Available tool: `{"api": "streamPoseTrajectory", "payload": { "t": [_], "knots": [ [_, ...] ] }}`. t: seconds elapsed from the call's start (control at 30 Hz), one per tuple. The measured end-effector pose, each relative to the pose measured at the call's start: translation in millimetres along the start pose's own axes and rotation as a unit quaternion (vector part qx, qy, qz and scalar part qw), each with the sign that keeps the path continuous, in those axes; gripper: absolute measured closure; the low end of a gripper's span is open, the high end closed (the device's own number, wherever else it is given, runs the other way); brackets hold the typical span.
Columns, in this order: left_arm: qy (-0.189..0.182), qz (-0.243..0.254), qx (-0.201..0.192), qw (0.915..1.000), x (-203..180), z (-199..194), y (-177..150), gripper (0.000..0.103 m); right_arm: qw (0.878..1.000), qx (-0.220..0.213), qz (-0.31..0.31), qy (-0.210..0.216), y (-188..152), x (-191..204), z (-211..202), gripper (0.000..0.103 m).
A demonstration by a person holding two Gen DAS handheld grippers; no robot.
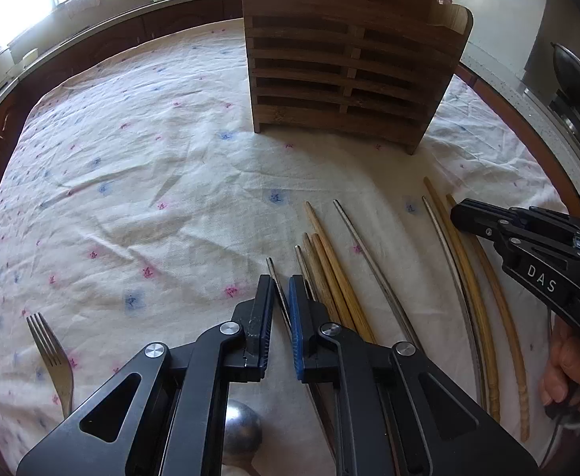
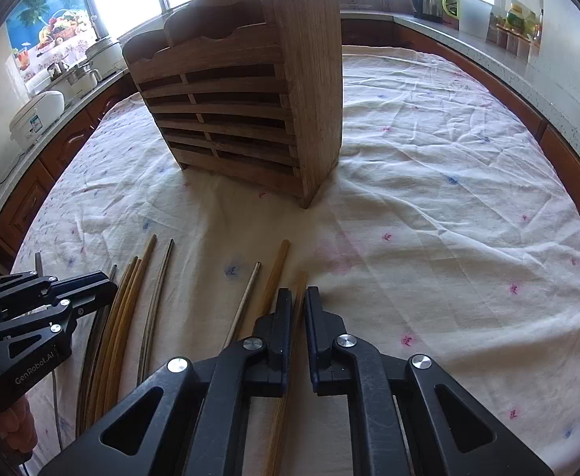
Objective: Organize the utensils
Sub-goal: 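Lift both held chopsticks and carry them over the wooden holder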
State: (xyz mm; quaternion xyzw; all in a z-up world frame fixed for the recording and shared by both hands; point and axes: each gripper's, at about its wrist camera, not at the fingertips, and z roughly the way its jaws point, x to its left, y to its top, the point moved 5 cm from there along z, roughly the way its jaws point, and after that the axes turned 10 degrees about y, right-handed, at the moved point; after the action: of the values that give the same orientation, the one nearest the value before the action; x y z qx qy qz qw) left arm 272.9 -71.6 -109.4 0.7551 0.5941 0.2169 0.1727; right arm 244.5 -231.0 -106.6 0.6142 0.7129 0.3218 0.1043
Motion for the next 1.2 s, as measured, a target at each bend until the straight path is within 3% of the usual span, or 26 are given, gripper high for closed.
{"api": "streamPoseTrajectory", "payload": {
  "t": [0.3,0.83,1.2],
  "knots": [
    [-0.041,-0.047,-0.017,0.9979,14.9,-21.1,-3.3,0.098,0.997,-0.036,0.036,0.052,-0.7,0.8,-36.7,0.098],
    [-0.089,-0.074,-0.147,0.9824,41.0,-152.1,-0.5,0.099,0.987,-0.139,0.011,0.081,16.6,31.1,-143.6,0.098],
    [-0.086,-0.103,-0.216,0.9672,66.3,-202.3,2.3,0.099,0.974,-0.212,-0.007,0.085,35.5,44.9,-200.2,0.098]
  ]
}}
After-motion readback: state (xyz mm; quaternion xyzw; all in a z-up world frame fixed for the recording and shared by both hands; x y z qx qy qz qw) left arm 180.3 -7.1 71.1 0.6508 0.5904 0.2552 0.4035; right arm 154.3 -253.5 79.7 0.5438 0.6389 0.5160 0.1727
